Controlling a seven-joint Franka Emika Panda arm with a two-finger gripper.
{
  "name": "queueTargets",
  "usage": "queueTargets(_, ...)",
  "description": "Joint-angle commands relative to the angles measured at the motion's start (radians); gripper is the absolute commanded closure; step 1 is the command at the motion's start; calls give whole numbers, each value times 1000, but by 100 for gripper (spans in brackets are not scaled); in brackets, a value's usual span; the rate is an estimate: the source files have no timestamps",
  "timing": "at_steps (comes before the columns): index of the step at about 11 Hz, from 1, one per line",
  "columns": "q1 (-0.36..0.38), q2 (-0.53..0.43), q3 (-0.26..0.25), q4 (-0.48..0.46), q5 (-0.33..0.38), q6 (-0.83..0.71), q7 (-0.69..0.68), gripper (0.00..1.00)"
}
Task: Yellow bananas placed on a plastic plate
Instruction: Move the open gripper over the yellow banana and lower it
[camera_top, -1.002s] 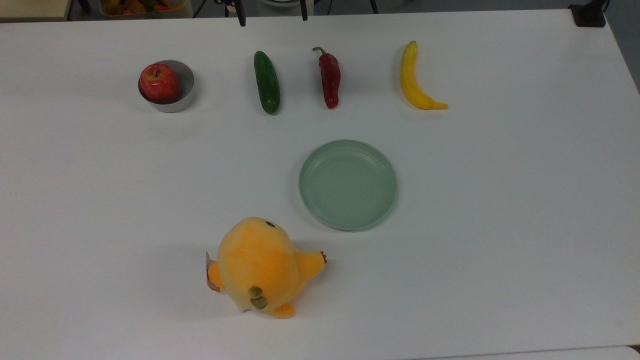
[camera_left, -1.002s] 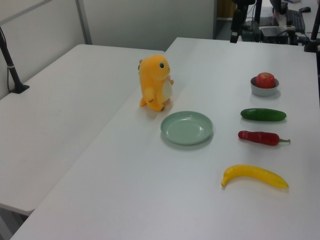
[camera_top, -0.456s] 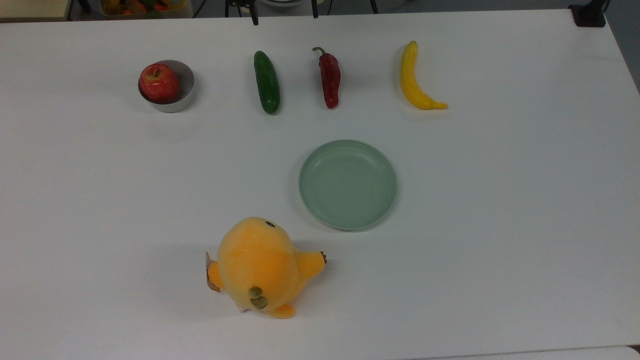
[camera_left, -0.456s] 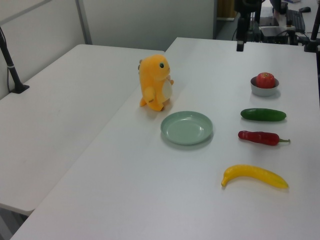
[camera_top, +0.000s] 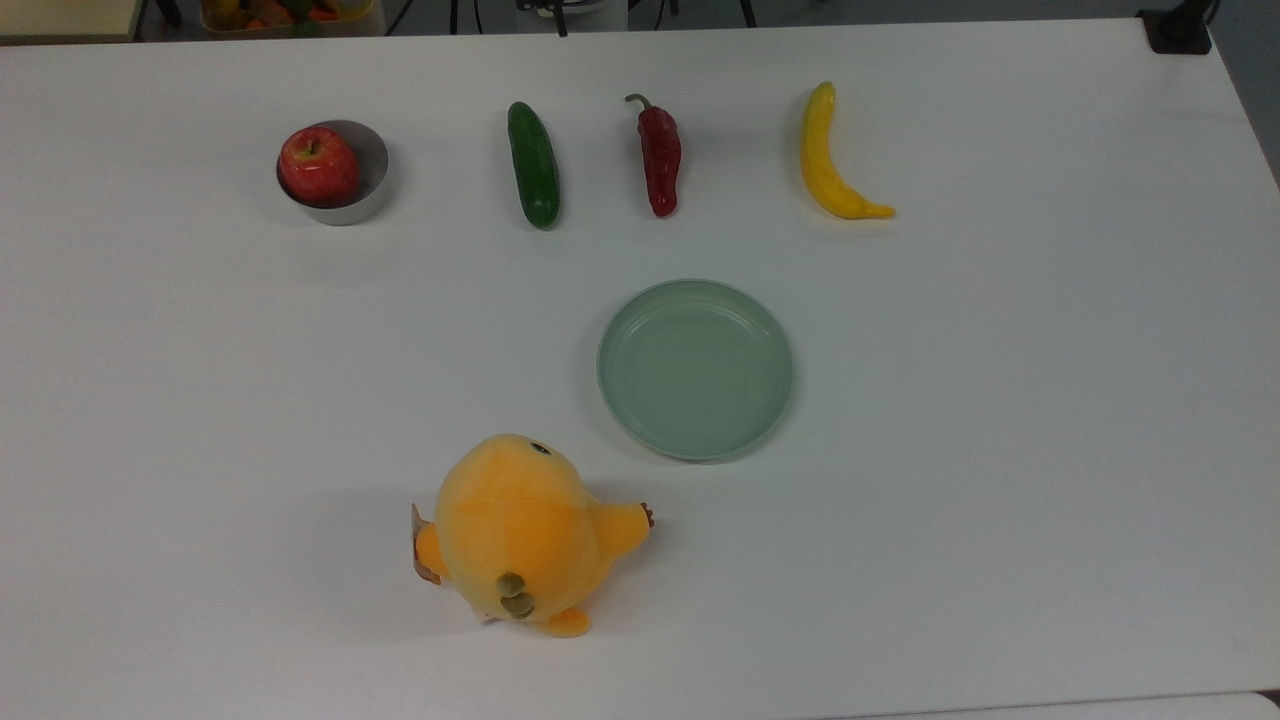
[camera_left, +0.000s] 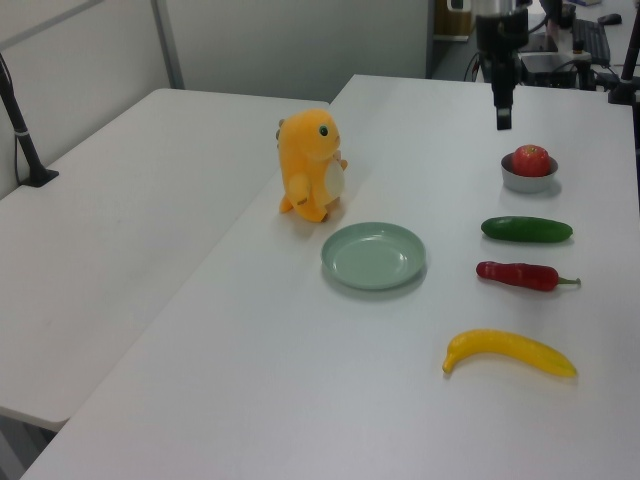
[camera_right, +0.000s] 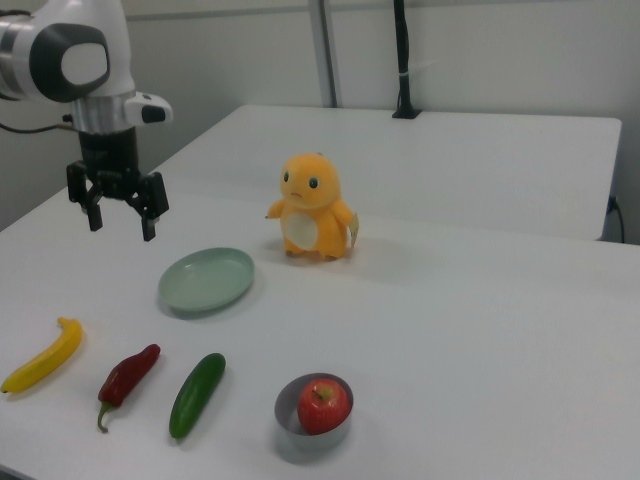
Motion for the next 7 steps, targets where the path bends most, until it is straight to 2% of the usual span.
queueTargets(1, 21, -28, 30, -101, -16, -12, -17, 0)
queueTargets(3, 42, -28, 53, -160, -15, -11, -15, 0)
queueTargets(6, 77, -19, 137, -271, -13, 35, -2, 0)
queueTargets(7, 89, -17, 148, -303, -6, 60, 5, 0)
